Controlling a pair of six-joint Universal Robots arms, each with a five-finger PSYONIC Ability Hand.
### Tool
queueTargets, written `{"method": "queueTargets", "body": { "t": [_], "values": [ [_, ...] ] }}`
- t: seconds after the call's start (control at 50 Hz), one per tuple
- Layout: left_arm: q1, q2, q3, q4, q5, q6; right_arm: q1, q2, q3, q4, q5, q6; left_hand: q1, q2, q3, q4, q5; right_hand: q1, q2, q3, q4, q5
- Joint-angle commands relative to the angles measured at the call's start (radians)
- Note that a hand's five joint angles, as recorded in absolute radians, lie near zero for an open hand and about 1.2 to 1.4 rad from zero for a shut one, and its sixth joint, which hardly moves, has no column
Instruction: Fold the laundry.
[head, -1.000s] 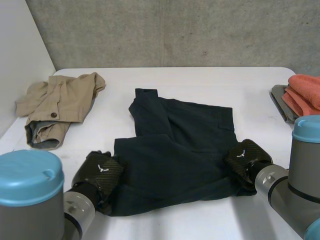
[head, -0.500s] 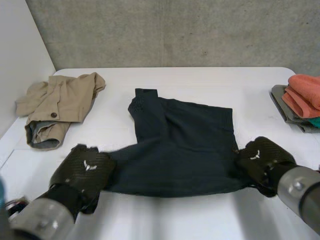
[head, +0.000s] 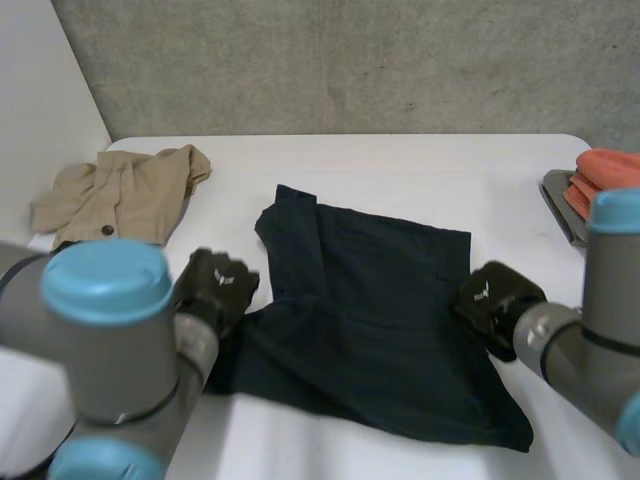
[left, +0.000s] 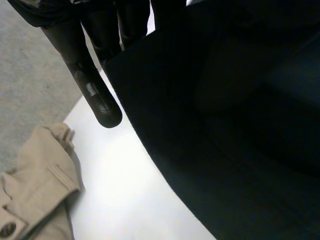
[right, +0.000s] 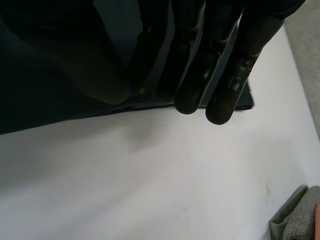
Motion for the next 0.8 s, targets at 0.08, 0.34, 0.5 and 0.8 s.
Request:
{"method": "queueTargets", "body": {
  "t": [0.08, 0.34, 0.5, 0.8],
  "values": [
    [0.0, -0.096, 0.194, -0.06, 0.002, -0.001, -0.016, 0.019, -0.143, 0.036, 0.006, 0.313, 0.238, 0.197, 0.204, 0.195, 0.237, -0.551, -0.724, -0.732, -0.736, -0.721],
    [0.008, -0.108, 0.249, -0.061, 0.005, -0.001, -0.05, -0.186, -0.032, 0.242, -0.13, 0.619, 0.238, 0.197, 0.204, 0.195, 0.237, -0.651, -0.824, -0.832, -0.837, -0.822],
    [0.016, -0.122, 0.277, -0.06, 0.007, -0.004, -0.044, -0.227, 0.192, 0.194, -0.158, 0.715, 0.238, 0.197, 0.204, 0.195, 0.237, -0.681, -0.853, -0.861, -0.866, -0.851],
    [0.034, -0.125, 0.256, -0.07, 0.008, -0.011, -0.007, -0.038, 0.221, -0.154, -0.026, 0.699, 0.238, 0.197, 0.204, 0.195, 0.237, 0.39, 0.217, 0.209, 0.204, 0.22]
  ]
}}
